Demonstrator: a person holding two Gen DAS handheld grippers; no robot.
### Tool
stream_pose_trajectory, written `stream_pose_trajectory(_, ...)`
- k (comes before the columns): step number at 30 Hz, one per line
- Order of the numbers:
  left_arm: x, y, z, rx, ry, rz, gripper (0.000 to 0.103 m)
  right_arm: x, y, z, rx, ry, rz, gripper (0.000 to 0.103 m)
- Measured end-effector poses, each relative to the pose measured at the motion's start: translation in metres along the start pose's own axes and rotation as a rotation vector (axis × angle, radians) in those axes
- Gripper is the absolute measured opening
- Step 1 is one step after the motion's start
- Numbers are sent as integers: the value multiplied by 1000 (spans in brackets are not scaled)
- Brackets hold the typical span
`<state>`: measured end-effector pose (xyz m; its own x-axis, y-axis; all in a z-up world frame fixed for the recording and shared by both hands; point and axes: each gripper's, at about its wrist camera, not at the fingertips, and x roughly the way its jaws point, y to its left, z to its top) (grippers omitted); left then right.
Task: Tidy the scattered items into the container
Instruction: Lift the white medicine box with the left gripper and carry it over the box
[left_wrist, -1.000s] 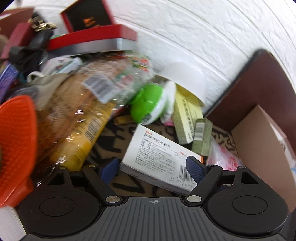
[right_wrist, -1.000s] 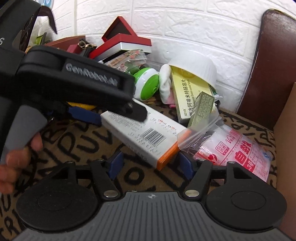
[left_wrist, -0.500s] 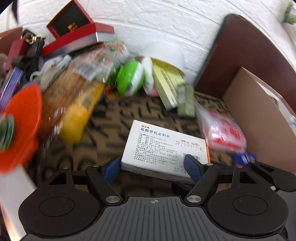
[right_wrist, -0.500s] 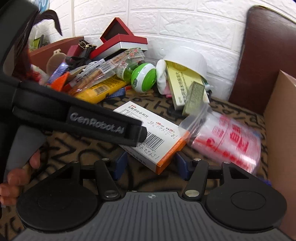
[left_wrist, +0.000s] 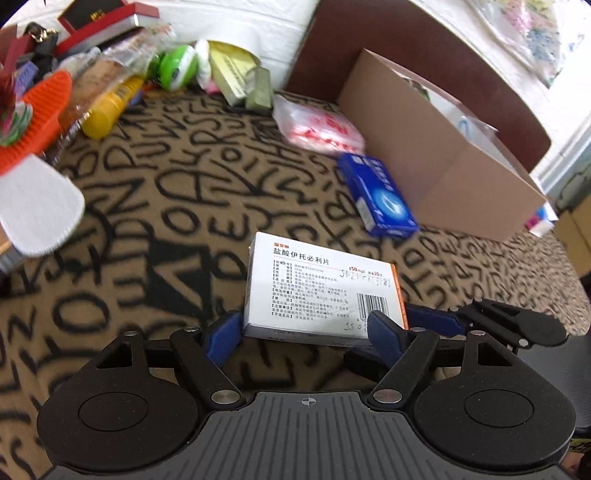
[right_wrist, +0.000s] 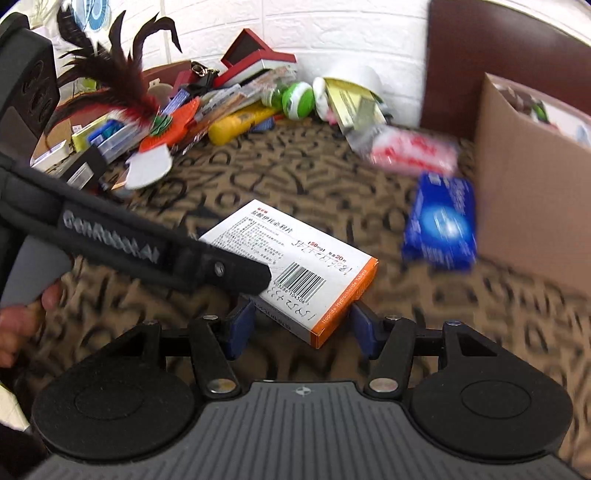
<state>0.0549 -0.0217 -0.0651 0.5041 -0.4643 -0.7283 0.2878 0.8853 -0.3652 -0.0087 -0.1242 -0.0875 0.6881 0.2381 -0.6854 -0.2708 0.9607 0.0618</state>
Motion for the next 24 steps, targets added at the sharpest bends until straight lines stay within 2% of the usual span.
stream_pose_trajectory(5, 1, 2, 2, -31, 11, -11, 92, -9, 1, -7, -11, -9, -71, 70)
stream_pose_trajectory(10, 10, 3, 15, 7, 4, 21, 92, -6, 2, -7, -32, 4, -83, 70)
stream_pose_trajectory(13, 12, 0, 16, 40, 8, 23, 88, -3, 2, -6, -24, 15, -73, 70)
stream_pose_trajectory(19, 16, -3, 15, 65, 6, 29, 90, -1, 1, -4, -6, 22, -54, 65)
stream_pose_trajectory(22, 19, -8, 15, 99, 7, 43, 88, 2, -1, -2, 15, 19, -46, 65)
stream_pose_trajectory(24, 20, -11, 15, 119, 1, 64, 83, 5, -1, 0, 12, 12, -41, 56)
